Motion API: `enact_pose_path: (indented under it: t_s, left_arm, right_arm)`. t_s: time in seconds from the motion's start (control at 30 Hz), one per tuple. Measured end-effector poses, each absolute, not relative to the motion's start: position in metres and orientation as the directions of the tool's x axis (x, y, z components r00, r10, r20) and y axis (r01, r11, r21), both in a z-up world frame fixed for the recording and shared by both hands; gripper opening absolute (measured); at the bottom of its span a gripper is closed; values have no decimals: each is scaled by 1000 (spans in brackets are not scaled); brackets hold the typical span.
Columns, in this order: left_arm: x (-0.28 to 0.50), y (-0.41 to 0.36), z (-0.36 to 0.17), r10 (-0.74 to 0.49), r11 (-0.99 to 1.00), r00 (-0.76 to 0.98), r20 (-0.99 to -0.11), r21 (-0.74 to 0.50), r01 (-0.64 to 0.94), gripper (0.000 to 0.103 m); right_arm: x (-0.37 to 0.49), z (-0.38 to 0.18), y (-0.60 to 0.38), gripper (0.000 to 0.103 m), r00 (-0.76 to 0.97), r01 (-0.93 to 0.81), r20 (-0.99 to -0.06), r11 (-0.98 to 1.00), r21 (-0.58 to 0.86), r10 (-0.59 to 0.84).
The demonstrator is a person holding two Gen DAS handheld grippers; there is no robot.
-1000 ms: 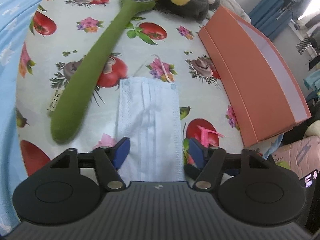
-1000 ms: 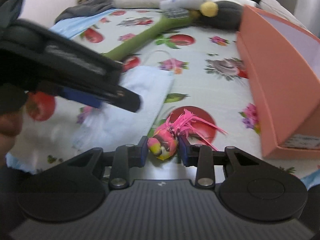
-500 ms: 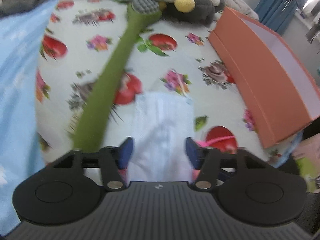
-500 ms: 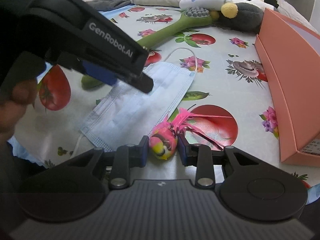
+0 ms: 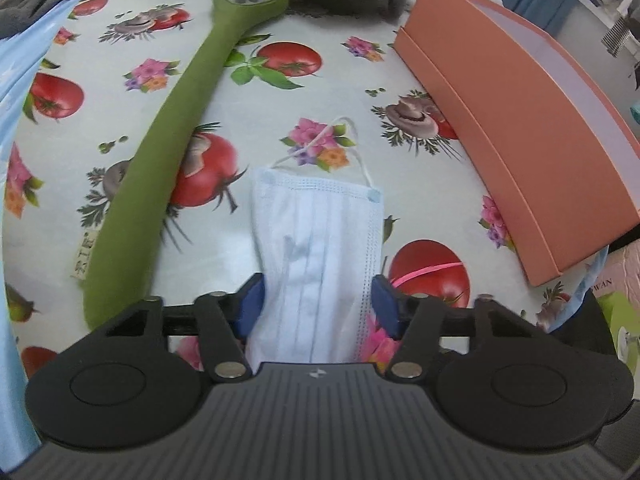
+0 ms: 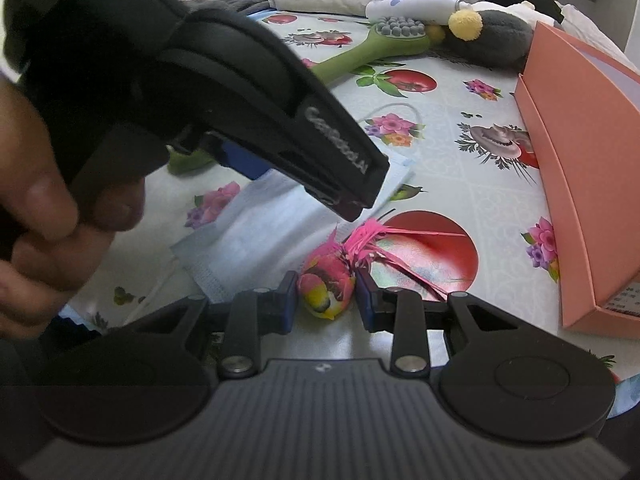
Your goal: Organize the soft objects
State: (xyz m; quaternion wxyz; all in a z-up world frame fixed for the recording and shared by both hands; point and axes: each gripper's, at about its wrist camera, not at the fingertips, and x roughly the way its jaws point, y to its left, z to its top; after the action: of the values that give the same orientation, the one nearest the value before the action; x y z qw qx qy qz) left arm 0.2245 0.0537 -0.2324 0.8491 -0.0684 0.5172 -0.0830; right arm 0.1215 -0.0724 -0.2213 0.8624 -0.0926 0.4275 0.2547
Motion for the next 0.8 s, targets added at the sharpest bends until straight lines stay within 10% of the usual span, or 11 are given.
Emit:
enact_pose_path:
  t_s: [0.4, 0.8]
  left_arm:
    - [225, 40, -233, -198, 980, 447, -872, -176, 91, 9]
    - [212, 54, -194, -197, 978, 509, -838, -208, 36, 5]
  right_arm:
    - [123, -222, -74, 34, 500, -523, -775, 848, 87, 388]
    - [121, -195, -94, 34, 565, -454, -748, 888, 71, 349]
